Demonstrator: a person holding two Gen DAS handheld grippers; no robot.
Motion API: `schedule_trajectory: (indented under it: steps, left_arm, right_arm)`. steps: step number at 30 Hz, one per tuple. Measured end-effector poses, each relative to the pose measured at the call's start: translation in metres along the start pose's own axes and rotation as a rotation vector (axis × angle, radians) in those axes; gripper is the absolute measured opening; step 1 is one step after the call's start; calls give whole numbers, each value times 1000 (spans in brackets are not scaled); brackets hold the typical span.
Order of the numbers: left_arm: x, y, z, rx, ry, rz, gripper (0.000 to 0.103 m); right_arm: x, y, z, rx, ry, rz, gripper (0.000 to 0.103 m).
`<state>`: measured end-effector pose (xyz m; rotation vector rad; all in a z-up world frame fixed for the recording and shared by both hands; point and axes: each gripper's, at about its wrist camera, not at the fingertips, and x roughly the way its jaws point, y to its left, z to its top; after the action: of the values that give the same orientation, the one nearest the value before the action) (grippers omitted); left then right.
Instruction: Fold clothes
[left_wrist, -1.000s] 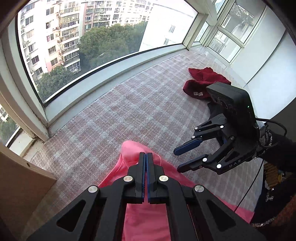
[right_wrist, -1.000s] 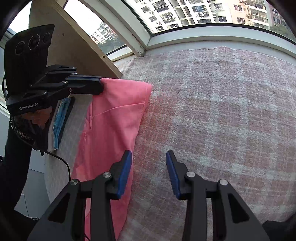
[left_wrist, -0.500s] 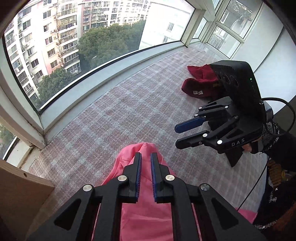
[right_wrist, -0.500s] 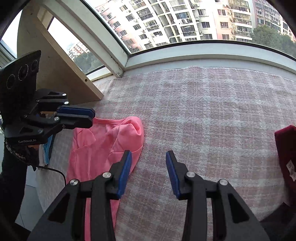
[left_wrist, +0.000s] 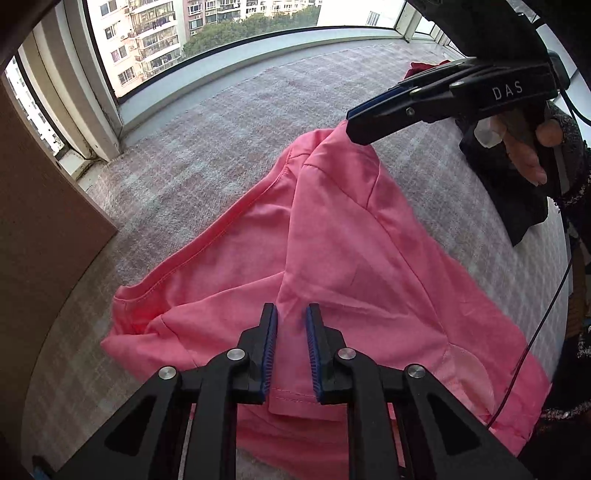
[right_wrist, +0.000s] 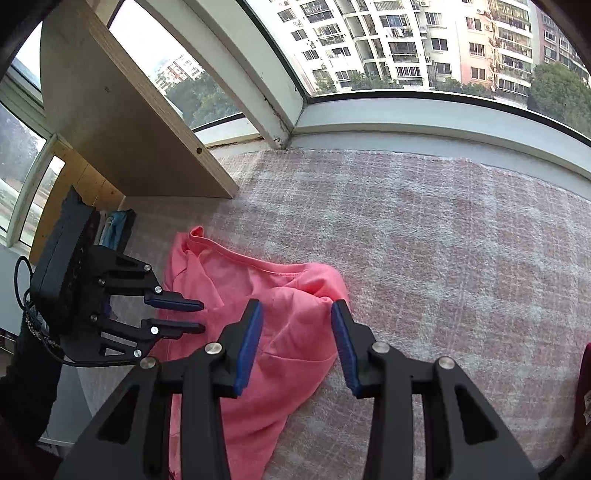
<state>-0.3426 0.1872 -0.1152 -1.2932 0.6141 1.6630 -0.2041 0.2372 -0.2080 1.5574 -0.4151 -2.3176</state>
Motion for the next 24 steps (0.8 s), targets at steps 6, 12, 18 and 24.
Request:
schedule_trajectory:
  steps: [6,12,18,24]
  left_arm:
    - [-22,-5,-6,4,-77,-125,0]
    - [-50,-29,-3,23,-159,-293,0]
    - [-57,-68,11,70,-196,-429,0]
    - [-45,-96,24,129,-183,-460,0]
  right_arm:
    - [-7,-9,8,75,22,-16,38]
    - [-9,-8,8,183,77,-11,38]
    - [-5,-11,8,275,148,31,38]
    - [-5,5,3,245,228,39,38]
